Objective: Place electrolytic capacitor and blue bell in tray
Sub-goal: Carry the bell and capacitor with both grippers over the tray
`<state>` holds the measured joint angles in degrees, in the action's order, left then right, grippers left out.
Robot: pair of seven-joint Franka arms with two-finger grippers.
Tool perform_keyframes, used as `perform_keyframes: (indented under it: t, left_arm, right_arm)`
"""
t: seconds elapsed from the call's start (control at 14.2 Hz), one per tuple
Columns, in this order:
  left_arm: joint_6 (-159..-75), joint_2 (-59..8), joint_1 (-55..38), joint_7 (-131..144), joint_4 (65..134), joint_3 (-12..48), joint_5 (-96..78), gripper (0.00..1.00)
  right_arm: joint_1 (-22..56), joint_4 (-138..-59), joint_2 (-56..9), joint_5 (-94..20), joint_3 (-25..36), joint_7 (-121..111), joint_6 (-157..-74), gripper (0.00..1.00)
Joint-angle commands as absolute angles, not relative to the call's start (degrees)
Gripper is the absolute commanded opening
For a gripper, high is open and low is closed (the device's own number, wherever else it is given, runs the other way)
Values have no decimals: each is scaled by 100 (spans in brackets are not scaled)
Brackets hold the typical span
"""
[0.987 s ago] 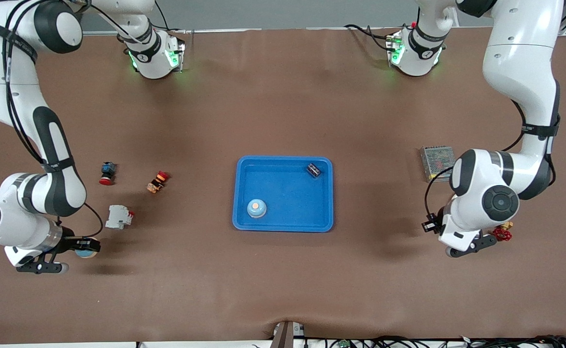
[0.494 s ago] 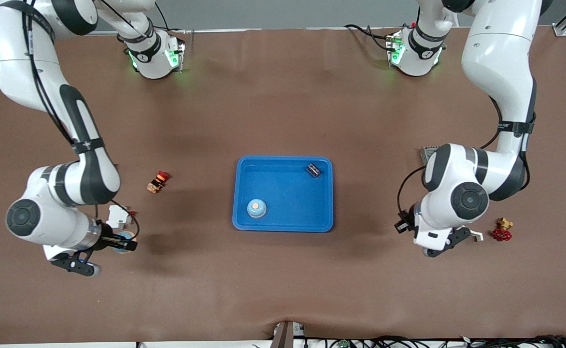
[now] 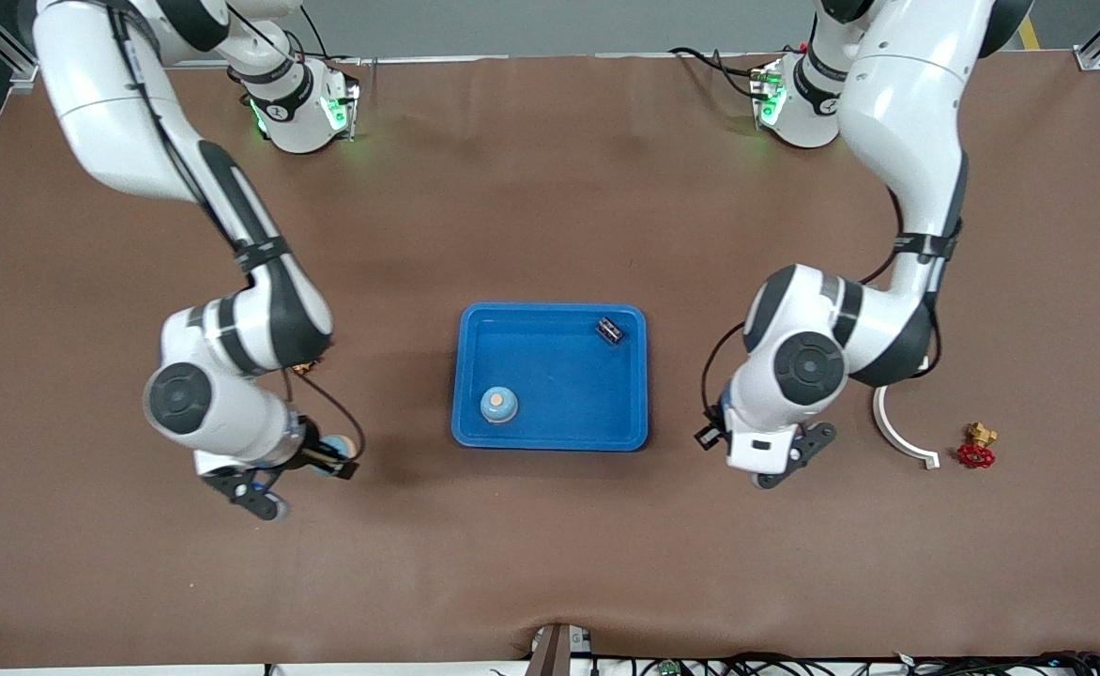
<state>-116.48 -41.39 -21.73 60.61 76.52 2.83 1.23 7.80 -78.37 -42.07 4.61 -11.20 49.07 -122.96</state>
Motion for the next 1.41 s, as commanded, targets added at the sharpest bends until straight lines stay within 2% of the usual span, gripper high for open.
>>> perform_keyframes:
  t: [0.0,0.49,0.71,0.85,1.34]
  left_arm:
    - [-11786,-4350,-2433,6397,7427,237,26,0]
    - [-12138,-4517,-2979,7303,7427,229,26,0]
    - [-12233,-4587,-3128,7400,7427,220,26,0]
    - [-12672,-4684,-3243,7654,7427,211,35,0]
    - [-12946,-4939,-3436,8033,7488,211,27,0]
  right_arm:
    - [1185,-8322,-3903,439,-1063,5728,-12628,0]
    - [1739,-9684,-3121,457,-1063,6502,-12946,0]
    - [2073,-9826,-3059,457,-1063,7003,-12955,0]
    - [2293,-9852,-3076,466,-1055,7294,-12990,0]
    - [2865,-9905,-3164,632,-1011,8032,-13148,0]
